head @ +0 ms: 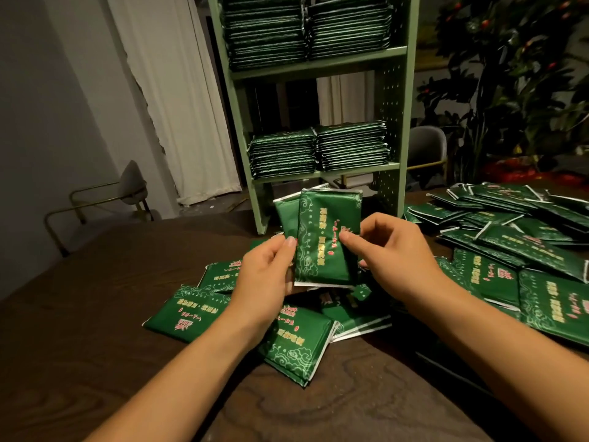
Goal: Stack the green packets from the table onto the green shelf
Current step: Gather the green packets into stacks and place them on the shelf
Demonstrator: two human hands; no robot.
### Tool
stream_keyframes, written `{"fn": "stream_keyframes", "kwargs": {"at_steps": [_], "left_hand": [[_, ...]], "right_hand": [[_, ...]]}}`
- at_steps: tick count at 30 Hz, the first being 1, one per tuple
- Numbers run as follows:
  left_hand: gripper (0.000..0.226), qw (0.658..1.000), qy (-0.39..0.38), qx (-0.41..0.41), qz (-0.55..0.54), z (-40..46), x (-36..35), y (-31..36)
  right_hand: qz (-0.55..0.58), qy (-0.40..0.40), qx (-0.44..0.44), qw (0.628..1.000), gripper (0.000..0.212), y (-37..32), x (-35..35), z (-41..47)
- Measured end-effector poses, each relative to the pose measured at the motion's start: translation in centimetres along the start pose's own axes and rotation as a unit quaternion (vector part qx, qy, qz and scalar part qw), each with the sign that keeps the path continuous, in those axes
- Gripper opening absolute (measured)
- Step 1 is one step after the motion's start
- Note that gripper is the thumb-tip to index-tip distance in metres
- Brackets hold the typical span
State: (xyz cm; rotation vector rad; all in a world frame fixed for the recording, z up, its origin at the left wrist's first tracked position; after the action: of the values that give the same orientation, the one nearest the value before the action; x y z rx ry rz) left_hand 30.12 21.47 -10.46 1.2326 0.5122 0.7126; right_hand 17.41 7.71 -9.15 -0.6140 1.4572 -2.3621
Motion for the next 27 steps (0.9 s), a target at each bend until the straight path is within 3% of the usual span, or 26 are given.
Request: {"fn": "stream_keyframes", "kwargs": {"at_steps": [7,11,15,20,24,25,27], "left_hand": [[0.067,0.995,0.082,-0.055,0.022,0.8,1.5,0.1],[0.041,0.988,0.084,-0.108,0.065,0.0,1.0,1.1],[0.021,0.991,-0.018,-0.115,0.070,-1.2,-0.9,1.4],[0.052,0.971,-0.134,-0.120,0.157,-1.8,-1.2,1.0],[0.095,0.936,-0.145,-0.160,0.280,-1.8,-0.8,0.8],[0.094,0.934,-0.138,-0.167,0.283,-1.7,-0.8,0.8],[0.068,0.945,-0.096,-0.188,0.251,-1.3,-0.6,0.8]], "right_hand": [[-0.008,0.053,-0.037,0.998,0.033,0.5,1.3,0.7],[0.011,0.039,-0.007,0.999,0.030,-0.3,1.2,0.3],[0.032,-0.046,0.037,0.998,0.024,-1.0,-1.4,-1.4],[0.076,-0.073,0.032,0.994,0.020,-0.6,-1.4,-0.9],[0.135,-0.120,-0.008,0.984,0.016,-0.7,-1.3,-1.1],[0.154,-0.132,-0.017,0.979,0.015,-0.8,-1.3,-1.1],[0.189,-0.155,-0.034,0.969,0.015,-1.0,-1.3,-1.1]]}}
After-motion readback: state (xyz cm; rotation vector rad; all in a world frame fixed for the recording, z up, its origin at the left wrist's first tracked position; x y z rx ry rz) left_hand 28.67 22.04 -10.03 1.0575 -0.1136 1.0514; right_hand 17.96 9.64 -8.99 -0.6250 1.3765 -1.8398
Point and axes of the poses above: each hand's wrist, its own z-axis towards the middle knuckle, its own x-axis out of the back of the hand, y = z × x, the point moved 2 cm from there along z, towards the middle knuckle, and after that the axes turned 4 degrees about y, right-handed, at the moved point
